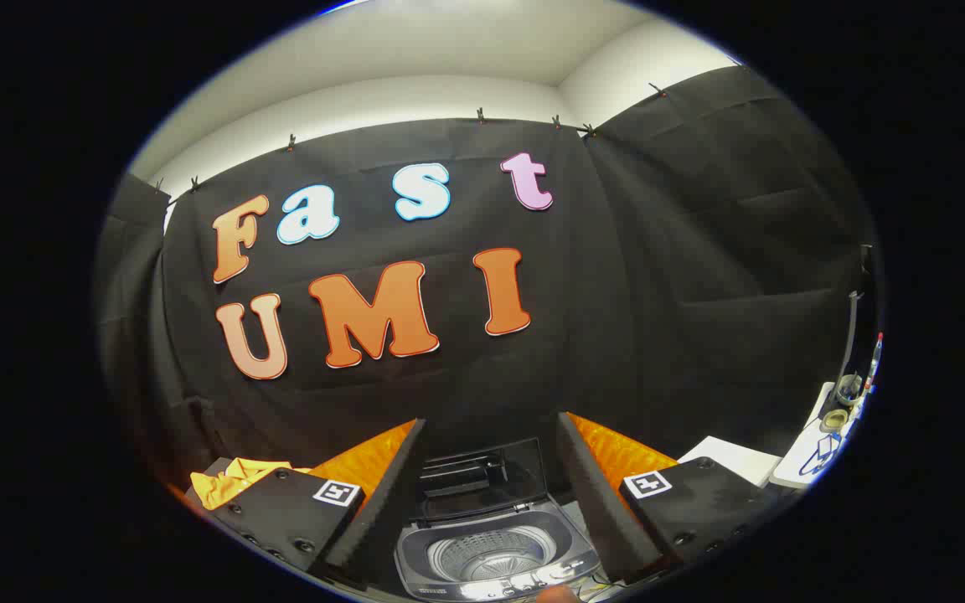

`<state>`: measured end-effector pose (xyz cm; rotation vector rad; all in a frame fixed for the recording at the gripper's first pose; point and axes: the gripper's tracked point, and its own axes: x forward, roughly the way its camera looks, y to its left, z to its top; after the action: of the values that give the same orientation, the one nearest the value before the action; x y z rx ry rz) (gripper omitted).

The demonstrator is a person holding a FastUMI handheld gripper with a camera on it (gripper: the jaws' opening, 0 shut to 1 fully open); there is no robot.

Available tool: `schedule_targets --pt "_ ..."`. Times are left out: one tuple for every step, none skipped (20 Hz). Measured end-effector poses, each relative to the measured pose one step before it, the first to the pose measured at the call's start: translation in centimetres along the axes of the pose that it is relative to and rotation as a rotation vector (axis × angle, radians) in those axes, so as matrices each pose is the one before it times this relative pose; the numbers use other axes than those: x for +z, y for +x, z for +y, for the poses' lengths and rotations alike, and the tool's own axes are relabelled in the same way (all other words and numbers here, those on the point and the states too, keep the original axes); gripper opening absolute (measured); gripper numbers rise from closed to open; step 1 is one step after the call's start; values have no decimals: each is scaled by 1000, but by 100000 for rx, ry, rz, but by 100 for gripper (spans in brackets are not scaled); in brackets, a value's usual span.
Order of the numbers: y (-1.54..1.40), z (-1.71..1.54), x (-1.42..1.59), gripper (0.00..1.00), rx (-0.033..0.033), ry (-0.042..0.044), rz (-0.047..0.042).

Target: Put the clothes into the washing machine and then close the washing machine lid.

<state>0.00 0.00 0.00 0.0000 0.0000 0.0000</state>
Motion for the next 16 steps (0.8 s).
schedule_targets --pt "168 58 15 98 51 -66 116" --pt "89 85 0 98 51 -14 13" --pt "-114 24 -78 98 170 -14 27" --pt "90 75 -77 98 101 -11 113" --pt "153 -107 30 98 -59 42 40" --pt "13 35 79 98 -53 125 -67" --pt "73 34 -98 98 -27 179 33" --pt "15 -20 3 98 -36 299 -40" --pt "30 -79 132 98 52 216 -34" --pt "76 -76 -55 98 -98 22 97" --pt "-96 -94 -98 98 -257 -117 38" --pt "-17 -111 -62 98 -279 -159 84" --pt "78 -185 -65 98 -248 -56 36" --pt "58 -58 10 98 -118 -7 85" --pt "1 69 46 98 -60 70 78" --pt "-120 -54 -96 98 16 141 87"
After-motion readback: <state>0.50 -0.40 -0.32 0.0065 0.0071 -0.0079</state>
